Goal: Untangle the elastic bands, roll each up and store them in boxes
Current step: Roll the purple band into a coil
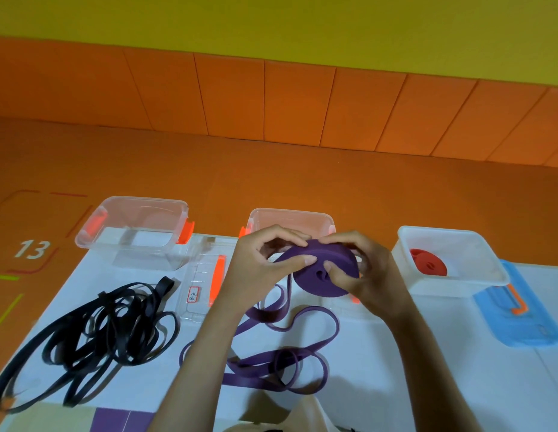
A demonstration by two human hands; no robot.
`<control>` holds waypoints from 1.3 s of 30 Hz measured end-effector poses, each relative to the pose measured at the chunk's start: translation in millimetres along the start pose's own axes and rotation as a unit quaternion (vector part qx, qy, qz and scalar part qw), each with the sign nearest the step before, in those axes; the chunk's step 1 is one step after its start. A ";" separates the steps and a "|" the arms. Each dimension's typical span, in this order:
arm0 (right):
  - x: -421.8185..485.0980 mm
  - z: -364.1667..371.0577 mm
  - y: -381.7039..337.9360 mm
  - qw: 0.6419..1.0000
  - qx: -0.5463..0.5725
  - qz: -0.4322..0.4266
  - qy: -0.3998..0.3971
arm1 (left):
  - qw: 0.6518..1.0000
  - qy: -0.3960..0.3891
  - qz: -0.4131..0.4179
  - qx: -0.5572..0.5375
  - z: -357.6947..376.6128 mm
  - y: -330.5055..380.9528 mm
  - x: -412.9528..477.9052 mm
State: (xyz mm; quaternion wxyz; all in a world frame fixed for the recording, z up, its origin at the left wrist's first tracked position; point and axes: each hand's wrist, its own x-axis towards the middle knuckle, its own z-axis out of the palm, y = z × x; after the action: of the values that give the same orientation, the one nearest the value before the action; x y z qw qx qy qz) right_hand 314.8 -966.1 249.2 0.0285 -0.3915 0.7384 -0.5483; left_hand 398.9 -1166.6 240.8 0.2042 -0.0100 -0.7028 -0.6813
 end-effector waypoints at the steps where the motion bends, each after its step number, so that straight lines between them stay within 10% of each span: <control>1: -1.0 -0.3 0.2 1.000 0.011 0.002 0.011 | 1.000 0.001 -0.002 -0.005 0.0 -0.5 -0.5; 26: 1.1 3.8 6.8 0.981 0.148 0.102 -0.068 | 0.993 -0.077 -0.081 0.043 -25.3 1.7 -11.4; 39: -17.4 3.5 24.6 0.969 0.199 0.128 0.073 | 0.983 -0.137 -0.118 0.030 -18.0 -22.5 -6.2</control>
State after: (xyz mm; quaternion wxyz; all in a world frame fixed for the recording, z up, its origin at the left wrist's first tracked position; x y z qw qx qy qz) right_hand 315.0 -956.0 220.6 0.1218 -0.2393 0.6586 -0.7029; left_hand 403.0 -1184.0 217.2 0.0246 -0.0142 -0.7408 -0.6711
